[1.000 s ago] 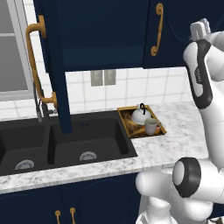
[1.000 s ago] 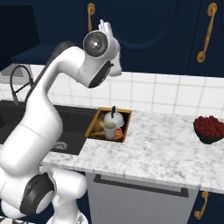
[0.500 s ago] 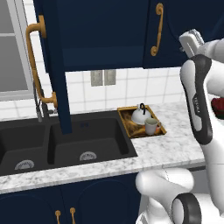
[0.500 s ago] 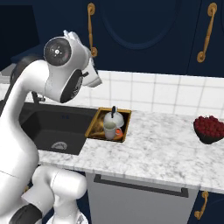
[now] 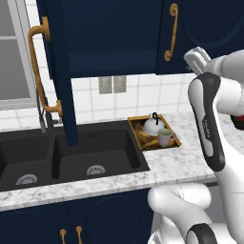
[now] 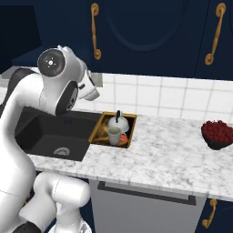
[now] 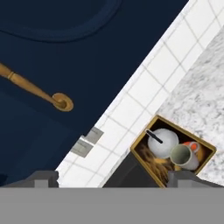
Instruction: Pick the kettle from the counter and place it on the tray. Then pick the mug from the cabinet and place it on the tray. Then close the cabinet doors.
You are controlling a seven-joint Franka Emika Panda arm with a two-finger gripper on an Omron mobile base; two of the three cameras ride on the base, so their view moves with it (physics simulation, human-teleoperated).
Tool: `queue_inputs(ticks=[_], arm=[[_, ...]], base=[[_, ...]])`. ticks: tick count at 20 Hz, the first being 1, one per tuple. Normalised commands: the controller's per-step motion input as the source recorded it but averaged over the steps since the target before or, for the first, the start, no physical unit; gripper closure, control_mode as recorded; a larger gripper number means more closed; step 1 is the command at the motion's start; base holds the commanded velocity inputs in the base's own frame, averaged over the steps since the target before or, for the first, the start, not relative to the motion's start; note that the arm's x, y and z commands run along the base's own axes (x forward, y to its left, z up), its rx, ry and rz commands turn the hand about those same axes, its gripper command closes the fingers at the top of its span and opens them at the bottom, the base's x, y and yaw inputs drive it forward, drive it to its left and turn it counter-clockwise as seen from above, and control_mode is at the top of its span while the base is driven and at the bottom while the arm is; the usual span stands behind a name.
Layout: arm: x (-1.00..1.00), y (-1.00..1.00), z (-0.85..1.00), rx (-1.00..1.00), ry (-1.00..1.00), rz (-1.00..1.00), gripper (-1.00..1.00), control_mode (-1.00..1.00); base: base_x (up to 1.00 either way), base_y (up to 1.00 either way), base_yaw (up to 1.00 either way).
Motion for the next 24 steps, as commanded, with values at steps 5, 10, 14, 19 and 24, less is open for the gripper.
queue_inputs(ticks=[5, 10, 14, 19, 24], arm=[[-0.35, 0.57, -0.24, -0.02, 0.00, 0.00, -1.00, -1.00], [-0.27, 0.54, -0.06, 0.00, 0.00, 0.00, -1.00, -1.00], [-0.14, 0.62, -0.10, 0.00, 0.00, 0.00, -1.00, -1.00], [-0.20, 0.59, -0.01, 0.00, 0.05, 0.00, -1.00, -1.00], [-0.23, 0.53, -0.02, 0.01, 0.01, 0.00, -1.00, -1.00]], base=[[0.00, 0.00, 0.00], [0.00, 0.00, 0.00], [0.00, 0.00, 0.00], [0.00, 0.00, 0.00], [0.00, 0.00, 0.00]])
